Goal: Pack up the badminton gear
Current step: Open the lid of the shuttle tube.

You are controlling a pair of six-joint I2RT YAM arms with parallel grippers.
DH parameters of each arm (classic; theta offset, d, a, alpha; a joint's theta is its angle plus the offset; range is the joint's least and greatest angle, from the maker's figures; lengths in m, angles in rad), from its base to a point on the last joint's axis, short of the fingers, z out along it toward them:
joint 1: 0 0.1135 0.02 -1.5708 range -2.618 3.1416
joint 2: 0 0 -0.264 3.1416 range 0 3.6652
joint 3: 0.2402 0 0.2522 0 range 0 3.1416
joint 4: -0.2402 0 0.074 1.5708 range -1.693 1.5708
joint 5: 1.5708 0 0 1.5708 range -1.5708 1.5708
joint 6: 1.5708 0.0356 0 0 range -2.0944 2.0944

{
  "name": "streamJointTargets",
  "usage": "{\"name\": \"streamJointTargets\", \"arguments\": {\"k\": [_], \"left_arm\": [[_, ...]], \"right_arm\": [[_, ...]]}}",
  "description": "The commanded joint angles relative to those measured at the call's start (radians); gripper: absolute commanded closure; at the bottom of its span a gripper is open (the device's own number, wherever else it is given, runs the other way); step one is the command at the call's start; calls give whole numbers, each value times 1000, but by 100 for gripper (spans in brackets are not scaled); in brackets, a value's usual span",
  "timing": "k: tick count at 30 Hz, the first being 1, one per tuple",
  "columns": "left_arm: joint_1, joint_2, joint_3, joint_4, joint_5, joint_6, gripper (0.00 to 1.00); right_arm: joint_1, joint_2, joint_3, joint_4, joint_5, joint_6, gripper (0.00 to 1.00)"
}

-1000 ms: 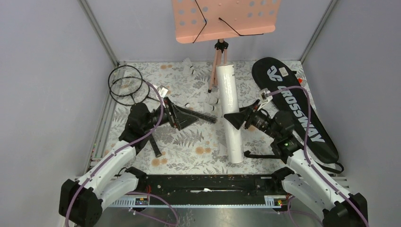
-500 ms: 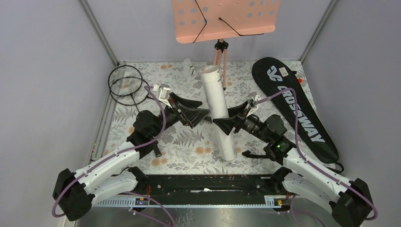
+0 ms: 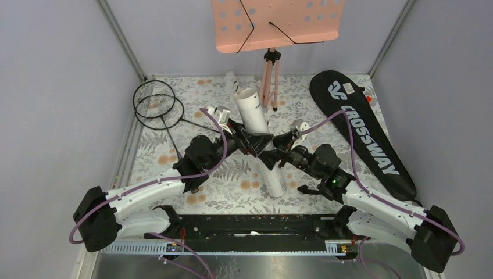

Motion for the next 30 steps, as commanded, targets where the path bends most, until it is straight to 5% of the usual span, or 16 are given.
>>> {"name": "streamJointTargets", "arguments": {"k": [1, 8, 16, 24, 30], "left_arm": [[-35, 7, 90, -23, -126, 79, 21], [-42, 10, 108, -59, -112, 132, 48], [-42, -85, 142, -251, -63, 513, 50], [-41, -200, 80, -549, 48, 946, 51], [-42, -240, 46, -614, 132, 1074, 55]], "right_arm": [[23, -3, 37, 110, 74, -49, 34], [25, -6, 45, 67, 102, -49, 26], [25, -131, -19, -48, 35, -52, 1], [25, -311, 185, -722, 99, -57, 0], [25, -329, 380, -1045, -104, -70, 2]]}}
